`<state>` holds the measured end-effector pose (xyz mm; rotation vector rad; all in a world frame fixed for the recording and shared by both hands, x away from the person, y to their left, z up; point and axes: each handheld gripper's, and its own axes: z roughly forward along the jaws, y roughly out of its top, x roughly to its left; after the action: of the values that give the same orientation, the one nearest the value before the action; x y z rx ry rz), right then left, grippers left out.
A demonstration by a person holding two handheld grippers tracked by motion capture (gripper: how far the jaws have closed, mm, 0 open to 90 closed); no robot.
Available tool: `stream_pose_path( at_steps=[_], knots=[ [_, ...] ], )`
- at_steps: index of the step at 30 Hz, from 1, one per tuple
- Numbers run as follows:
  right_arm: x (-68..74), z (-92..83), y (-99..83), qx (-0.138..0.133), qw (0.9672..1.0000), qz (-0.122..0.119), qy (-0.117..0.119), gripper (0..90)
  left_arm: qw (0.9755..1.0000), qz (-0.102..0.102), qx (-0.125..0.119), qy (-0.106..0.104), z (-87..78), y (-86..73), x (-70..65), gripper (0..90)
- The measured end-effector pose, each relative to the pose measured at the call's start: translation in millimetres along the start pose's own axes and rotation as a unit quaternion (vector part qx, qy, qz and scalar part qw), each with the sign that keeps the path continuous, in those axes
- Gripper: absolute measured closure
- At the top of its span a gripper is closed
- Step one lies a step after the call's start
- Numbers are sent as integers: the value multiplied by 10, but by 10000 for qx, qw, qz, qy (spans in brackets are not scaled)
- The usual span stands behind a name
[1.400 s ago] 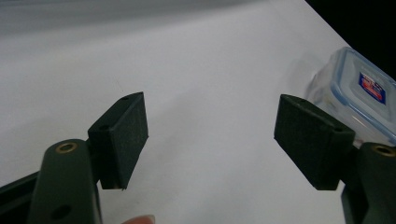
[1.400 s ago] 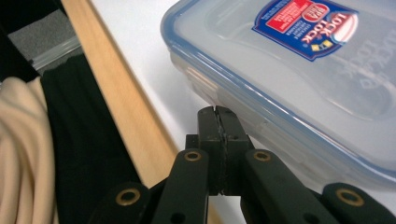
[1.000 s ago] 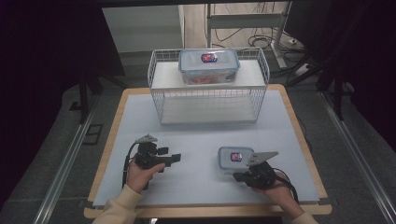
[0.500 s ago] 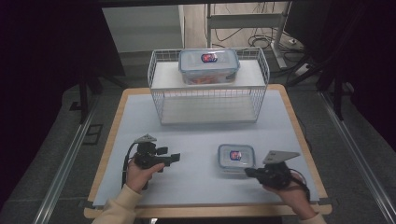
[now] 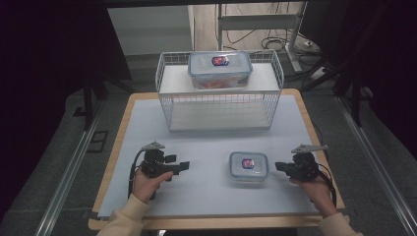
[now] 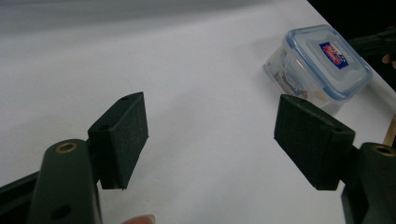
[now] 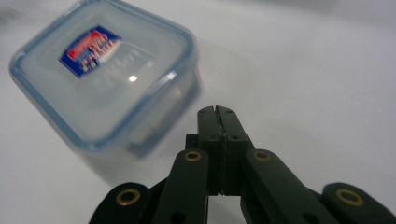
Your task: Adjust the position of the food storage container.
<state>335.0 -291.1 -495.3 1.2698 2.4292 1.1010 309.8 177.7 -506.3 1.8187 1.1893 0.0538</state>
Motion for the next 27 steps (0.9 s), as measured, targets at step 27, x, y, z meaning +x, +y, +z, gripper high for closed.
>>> stream_pose_path(
  at_steps=[27],
  knots=[
    [555, 554, 408, 208, 9979, -454, 402, 895, 9999, -95, 6, 46, 2, -11, 53, 257]
  ],
)
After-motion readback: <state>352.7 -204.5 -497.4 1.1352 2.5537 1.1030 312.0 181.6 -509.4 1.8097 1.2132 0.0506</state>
